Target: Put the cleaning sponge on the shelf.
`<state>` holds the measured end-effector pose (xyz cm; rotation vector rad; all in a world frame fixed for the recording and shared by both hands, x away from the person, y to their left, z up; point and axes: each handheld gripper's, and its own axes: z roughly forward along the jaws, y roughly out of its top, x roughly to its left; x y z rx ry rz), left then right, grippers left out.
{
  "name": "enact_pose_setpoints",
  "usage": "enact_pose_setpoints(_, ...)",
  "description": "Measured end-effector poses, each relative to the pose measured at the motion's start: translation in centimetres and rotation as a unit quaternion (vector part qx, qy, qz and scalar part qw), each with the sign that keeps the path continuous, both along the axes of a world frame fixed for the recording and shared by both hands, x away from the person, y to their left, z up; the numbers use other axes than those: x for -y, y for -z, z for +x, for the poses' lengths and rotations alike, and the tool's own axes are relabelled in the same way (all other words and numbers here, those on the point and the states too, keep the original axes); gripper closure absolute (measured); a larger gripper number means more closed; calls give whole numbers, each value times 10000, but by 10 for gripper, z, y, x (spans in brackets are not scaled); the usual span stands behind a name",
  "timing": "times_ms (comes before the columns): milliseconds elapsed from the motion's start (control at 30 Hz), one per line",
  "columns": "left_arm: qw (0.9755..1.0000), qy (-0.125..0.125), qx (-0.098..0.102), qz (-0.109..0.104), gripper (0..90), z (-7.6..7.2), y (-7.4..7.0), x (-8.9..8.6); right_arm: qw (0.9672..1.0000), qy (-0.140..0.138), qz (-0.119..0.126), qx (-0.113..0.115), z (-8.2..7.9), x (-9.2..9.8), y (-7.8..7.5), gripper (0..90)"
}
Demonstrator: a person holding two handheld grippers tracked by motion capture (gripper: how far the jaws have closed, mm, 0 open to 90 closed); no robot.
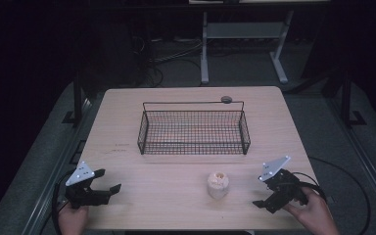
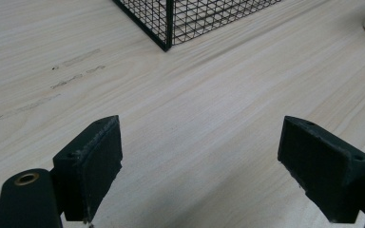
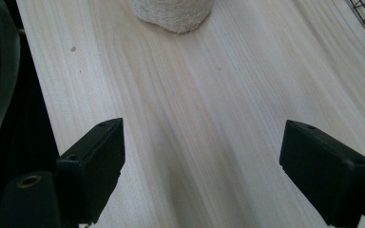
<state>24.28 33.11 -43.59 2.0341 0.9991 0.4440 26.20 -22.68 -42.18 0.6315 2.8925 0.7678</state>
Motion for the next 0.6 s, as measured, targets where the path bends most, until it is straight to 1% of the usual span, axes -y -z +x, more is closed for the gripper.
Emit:
enact_pose_setpoints(133, 10000, -2, 6, 1, 137, 0, 0, 0, 9999, -106, -52, -19, 2, -7, -3, 151)
enact_pose_setpoints(200, 10000, -3, 8, -4, 137, 0, 0, 0, 9999, -115, -56, -25, 3, -8, -4, 151)
enact_pose_setpoints(233, 10000, -3, 6, -8, 137, 0, 0, 0, 9998, -175, -80, -20, 4, -10, -5, 151)
enact_pose_setpoints(400, 10000, -4, 14, -6, 137, 0, 0, -1, 9997, -219, -105, -59, 6, -14, -7, 151)
enact_pose_setpoints(600, 10000, -3, 10, -3, 137, 0, 0, 0, 9995, -279, -153, -45, 7, -18, -10, 151)
